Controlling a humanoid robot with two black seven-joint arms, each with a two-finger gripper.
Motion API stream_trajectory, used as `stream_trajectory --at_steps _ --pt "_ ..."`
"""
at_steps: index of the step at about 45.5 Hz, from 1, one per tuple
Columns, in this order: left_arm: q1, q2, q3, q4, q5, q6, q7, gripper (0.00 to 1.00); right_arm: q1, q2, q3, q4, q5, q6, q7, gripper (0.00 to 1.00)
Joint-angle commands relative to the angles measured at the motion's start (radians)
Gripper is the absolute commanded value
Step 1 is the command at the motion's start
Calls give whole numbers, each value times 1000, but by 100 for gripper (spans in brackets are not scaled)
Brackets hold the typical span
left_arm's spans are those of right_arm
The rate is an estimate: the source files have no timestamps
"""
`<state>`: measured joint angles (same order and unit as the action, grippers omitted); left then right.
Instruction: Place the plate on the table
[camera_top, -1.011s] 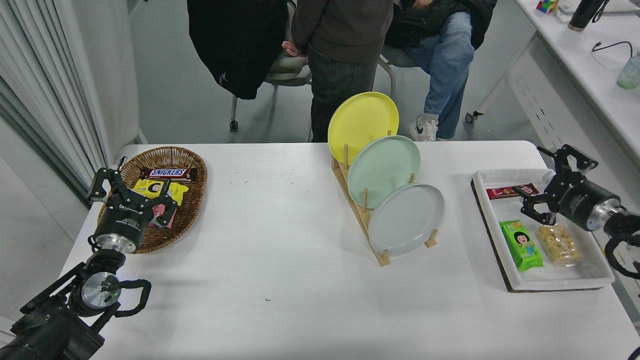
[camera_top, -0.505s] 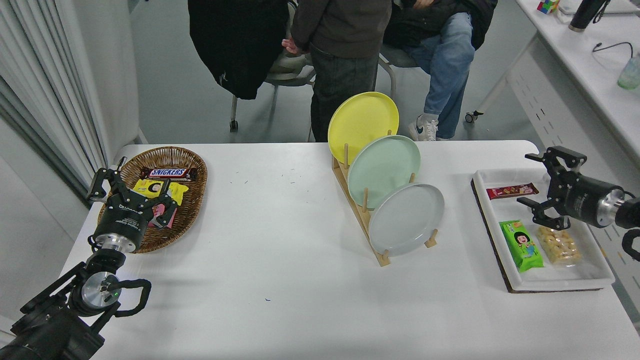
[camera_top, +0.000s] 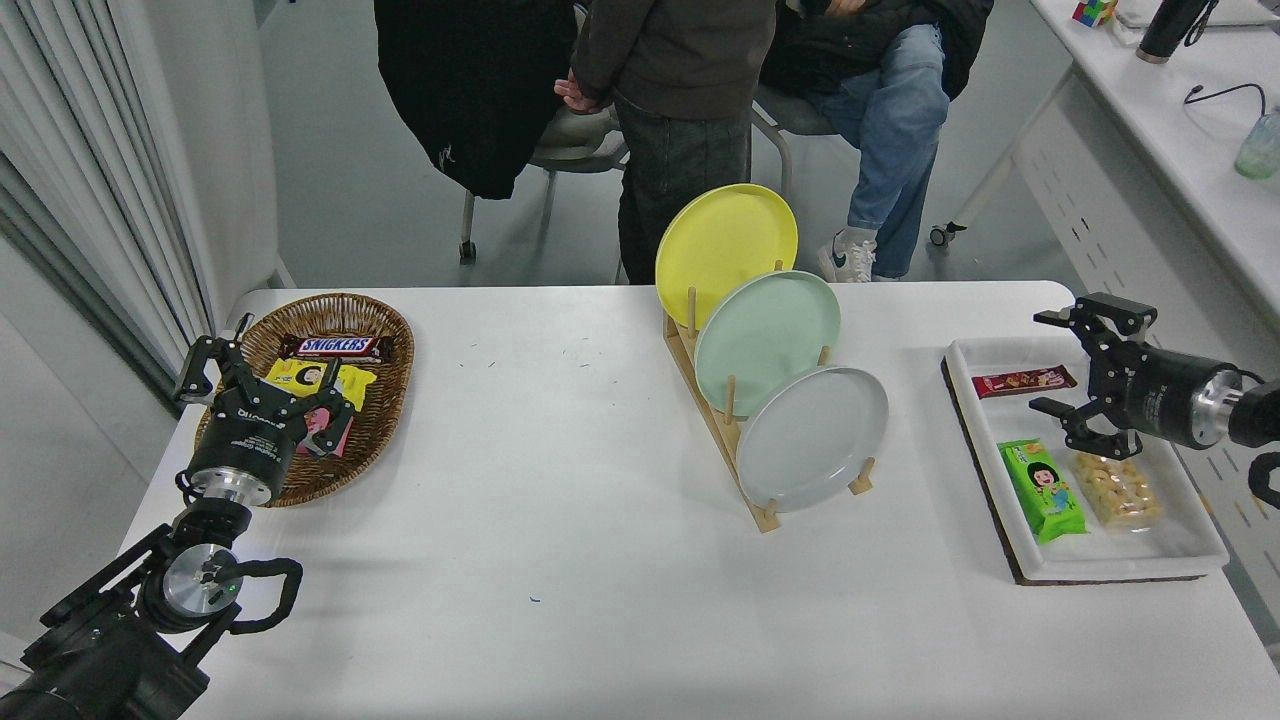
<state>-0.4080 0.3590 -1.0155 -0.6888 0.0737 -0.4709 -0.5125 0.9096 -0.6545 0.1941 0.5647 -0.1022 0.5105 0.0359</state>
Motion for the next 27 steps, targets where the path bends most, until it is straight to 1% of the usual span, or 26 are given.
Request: stream_trajectory --at_steps 1,5,8,19,23,27 --pt "0 0 0 0 0 0 0 98 46 -65 -64 194 9 -127 -1 100" --pt "0 0 0 0 0 0 0 98 89 -125 -87 305 9 -170 -1 100" --pt "0 0 0 0 0 0 0 98 110 -152 -116 349 10 -201 -1 100" --pt "0 0 0 0 -2 0 0 98 141 -165 -185 374 9 -294 -2 100" --pt "0 0 0 0 -2 0 0 98 141 -166 -199 418 9 -349 -2 100" --pt "0 0 0 0 0 0 0 98 143 -184 -209 503 9 -423 -4 100"
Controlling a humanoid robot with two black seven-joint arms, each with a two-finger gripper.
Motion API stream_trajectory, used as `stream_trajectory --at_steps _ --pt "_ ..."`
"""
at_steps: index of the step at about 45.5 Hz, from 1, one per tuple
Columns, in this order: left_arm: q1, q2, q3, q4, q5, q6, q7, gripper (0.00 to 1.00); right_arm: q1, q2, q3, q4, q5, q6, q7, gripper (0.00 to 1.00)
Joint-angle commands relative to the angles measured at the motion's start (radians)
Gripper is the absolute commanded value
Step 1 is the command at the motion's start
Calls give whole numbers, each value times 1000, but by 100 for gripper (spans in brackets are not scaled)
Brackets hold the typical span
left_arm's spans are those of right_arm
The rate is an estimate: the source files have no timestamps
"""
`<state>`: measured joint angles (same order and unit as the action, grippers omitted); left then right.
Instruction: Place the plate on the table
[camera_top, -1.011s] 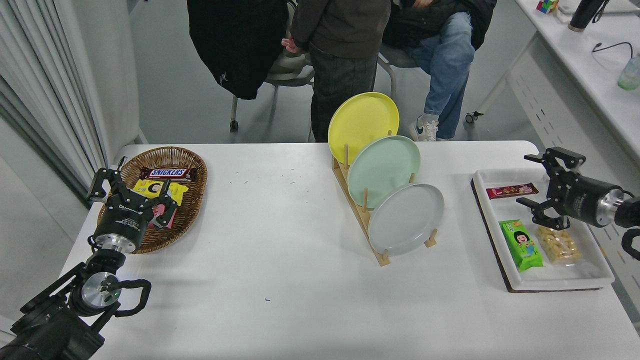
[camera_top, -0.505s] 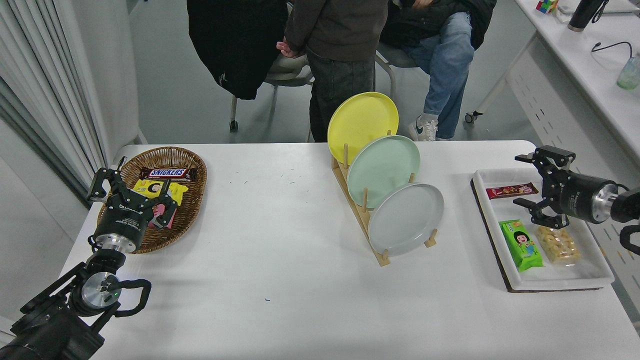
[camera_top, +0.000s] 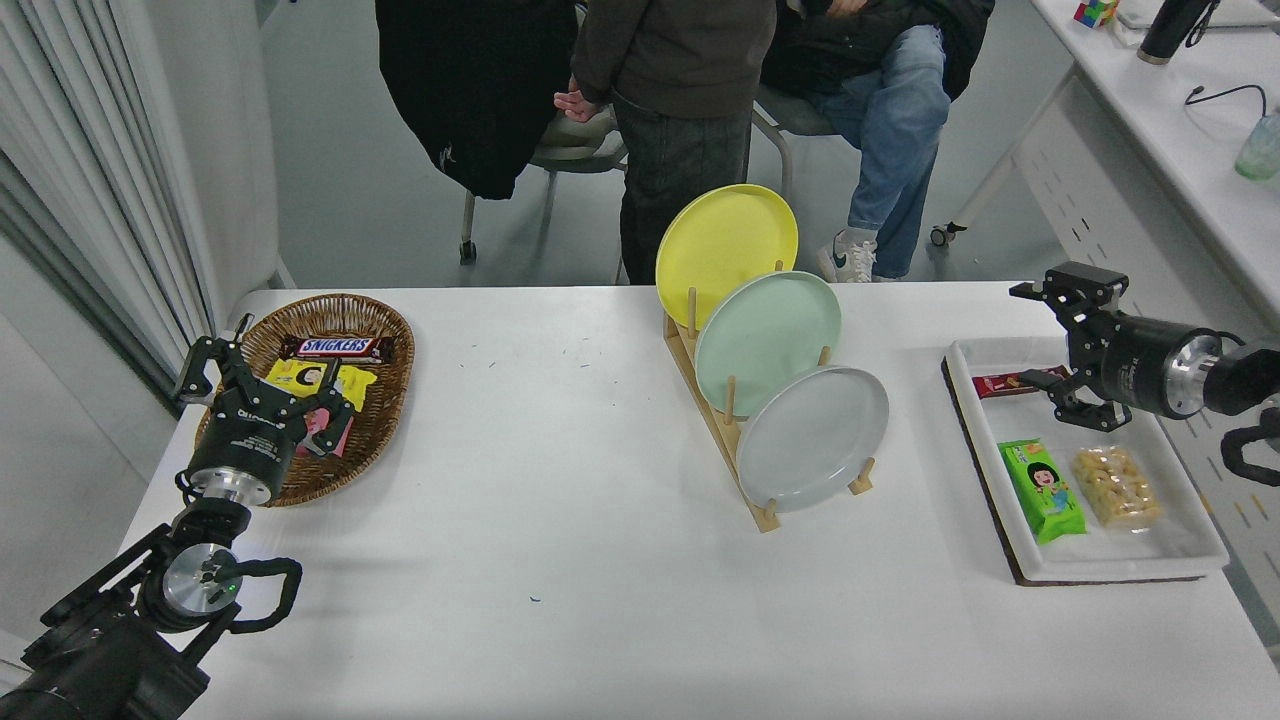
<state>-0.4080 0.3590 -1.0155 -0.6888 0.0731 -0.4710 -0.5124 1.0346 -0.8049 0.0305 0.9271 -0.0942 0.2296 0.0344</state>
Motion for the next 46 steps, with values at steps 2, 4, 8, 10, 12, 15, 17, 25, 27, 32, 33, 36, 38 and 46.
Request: stream_trajectory --at_steps 2,4,8,10,12,15,17,25,27,32,33,36,38,46 --pt "0 0 0 0 -1 0 0 98 18 -42 -46 189 2 -176 -2 100" --pt "0 0 0 0 -1 0 0 98 18 -45 -46 240 4 -203 -2 100" --pt "0 0 0 0 -1 0 0 98 15 -45 -46 308 -1 -259 -5 100" --pt "0 0 0 0 -1 0 0 98 13 -42 -44 321 -2 -288 -5 100" --pt "0 0 0 0 1 0 0 98 10 -34 -44 325 -4 -311 -10 100" --pt "0 0 0 0 -1 0 0 98 9 -33 -40 325 -4 -331 -27 100" --pt "0 0 0 0 1 0 0 98 7 -33 -34 325 -4 -334 -39 100" --pt "0 0 0 0 -1 0 0 98 25 -31 -49 340 7 -329 -45 100" --pt "0 0 0 0 -1 0 0 98 35 -34 -52 361 -1 -328 -47 100" --pt "0 0 0 0 -1 0 0 98 48 -34 -93 375 1 -322 -47 100" --pt "0 0 0 0 -1 0 0 98 55 -33 -104 375 2 -322 -47 100" --pt "0 0 0 0 -1 0 0 98 67 -31 -113 381 8 -326 -47 100" --pt "0 0 0 0 -1 0 0 98 71 -36 -115 395 8 -326 -47 100" --pt "0 0 0 0 -1 0 0 98 87 -57 -136 440 70 -329 -45 100"
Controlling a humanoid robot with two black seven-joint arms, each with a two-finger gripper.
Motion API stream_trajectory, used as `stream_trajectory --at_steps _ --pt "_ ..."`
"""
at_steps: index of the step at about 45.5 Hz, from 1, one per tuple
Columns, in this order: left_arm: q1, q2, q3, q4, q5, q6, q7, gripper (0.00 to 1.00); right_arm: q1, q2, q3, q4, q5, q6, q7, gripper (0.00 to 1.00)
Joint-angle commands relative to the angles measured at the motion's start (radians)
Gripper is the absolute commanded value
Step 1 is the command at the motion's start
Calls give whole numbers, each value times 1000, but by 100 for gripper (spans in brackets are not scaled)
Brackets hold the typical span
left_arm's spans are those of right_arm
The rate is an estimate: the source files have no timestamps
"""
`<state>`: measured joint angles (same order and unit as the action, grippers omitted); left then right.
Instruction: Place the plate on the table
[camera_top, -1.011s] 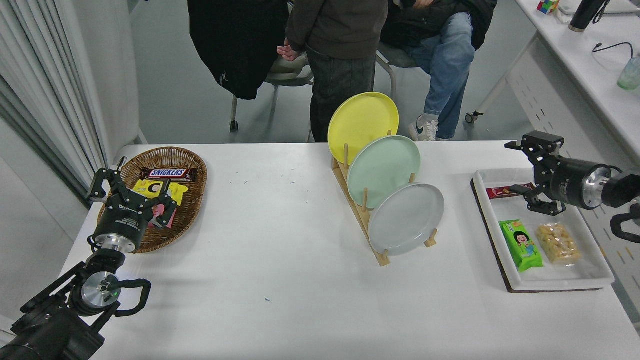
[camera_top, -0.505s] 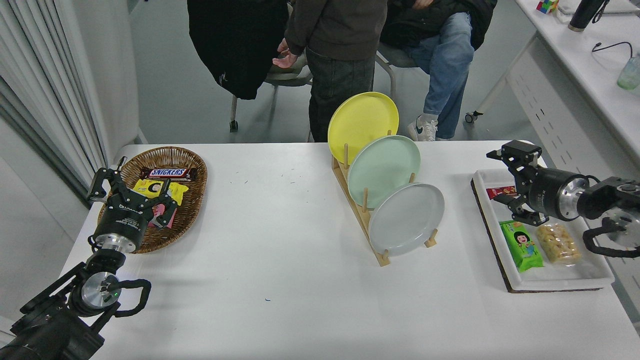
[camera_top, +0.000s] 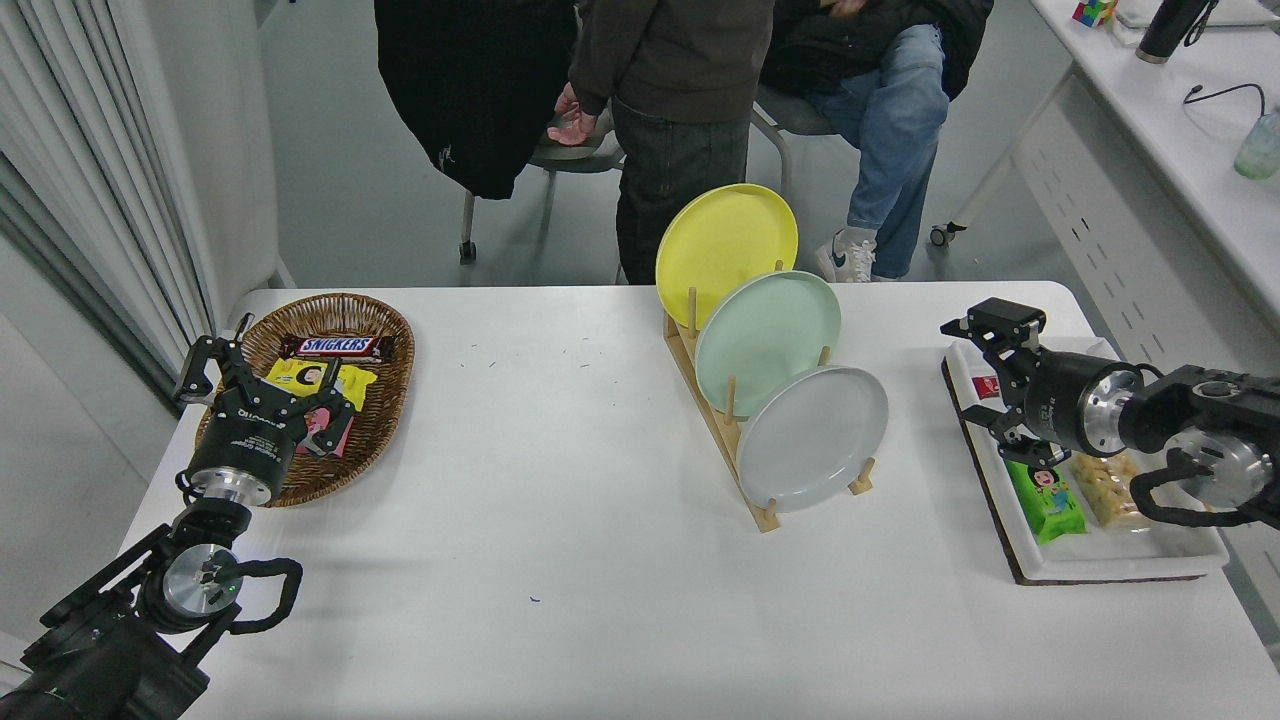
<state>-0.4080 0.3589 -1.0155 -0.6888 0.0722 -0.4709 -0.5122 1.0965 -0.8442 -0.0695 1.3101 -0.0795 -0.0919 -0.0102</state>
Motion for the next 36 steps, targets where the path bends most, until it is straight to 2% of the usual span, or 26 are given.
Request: stream_trajectory --at_steps 1,14,36 --pt "0 0 0 0 0 0 0 98 31 -22 -41 63 66 -8 -1 100" --pt "0 0 0 0 0 0 0 98 164 -95 -187 115 152 8 -1 100" --pt "0 0 0 0 0 0 0 98 201 -18 -204 63 185 15 -2 100"
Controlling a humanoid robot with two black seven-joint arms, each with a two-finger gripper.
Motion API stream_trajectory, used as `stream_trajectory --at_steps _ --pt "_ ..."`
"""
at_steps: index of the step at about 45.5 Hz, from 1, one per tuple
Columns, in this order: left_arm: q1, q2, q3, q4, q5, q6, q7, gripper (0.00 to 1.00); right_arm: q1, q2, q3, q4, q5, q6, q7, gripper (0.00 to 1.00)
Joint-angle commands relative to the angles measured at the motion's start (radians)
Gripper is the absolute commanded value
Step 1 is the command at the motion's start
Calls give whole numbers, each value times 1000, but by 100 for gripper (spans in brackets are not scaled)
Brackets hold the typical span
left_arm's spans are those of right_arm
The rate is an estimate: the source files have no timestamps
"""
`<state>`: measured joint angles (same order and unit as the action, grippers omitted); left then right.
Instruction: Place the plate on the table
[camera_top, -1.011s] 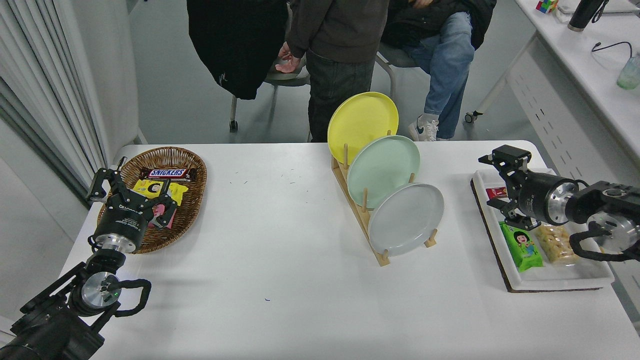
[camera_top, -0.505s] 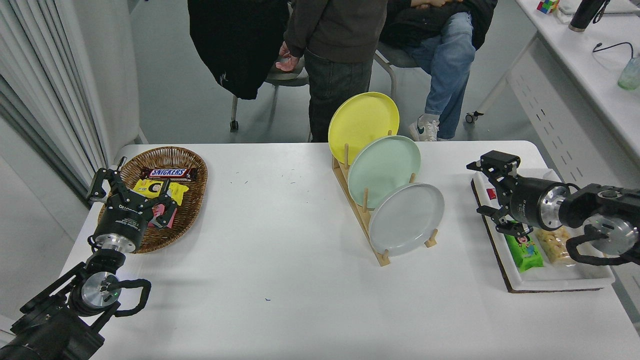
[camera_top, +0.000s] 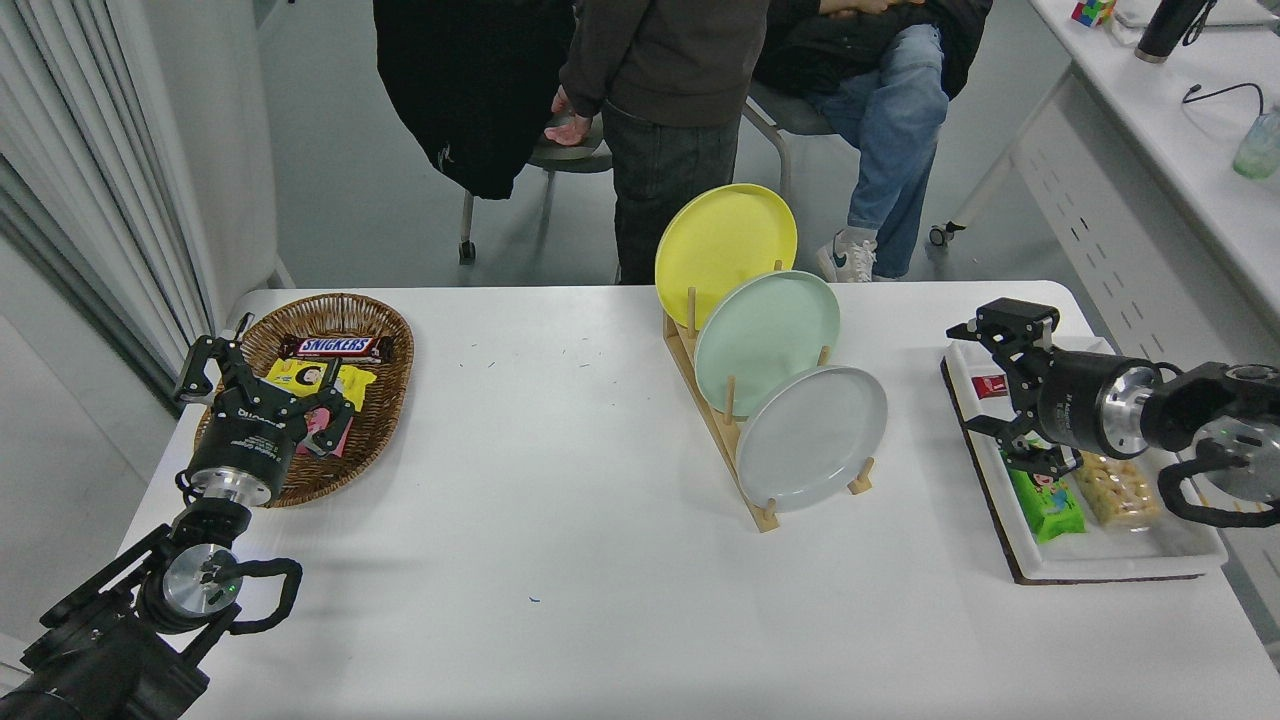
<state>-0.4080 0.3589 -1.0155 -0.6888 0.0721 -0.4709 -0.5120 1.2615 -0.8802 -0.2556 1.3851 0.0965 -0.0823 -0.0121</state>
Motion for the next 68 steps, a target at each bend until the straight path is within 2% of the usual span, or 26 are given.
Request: stream_trajectory --at_steps 1,28,59,68 --pt "0 0 0 0 0 0 0 98 38 18 -19 -12 9 6 0 100" --pt "0 0 0 0 0 0 0 98 -5 67 79 -37 12 -7 0 100" --pt "0 0 0 0 0 0 0 98 39 118 12 -38 132 -14 -3 100" --pt "0 0 0 0 0 0 0 98 44 170 -16 -44 146 -14 -120 100"
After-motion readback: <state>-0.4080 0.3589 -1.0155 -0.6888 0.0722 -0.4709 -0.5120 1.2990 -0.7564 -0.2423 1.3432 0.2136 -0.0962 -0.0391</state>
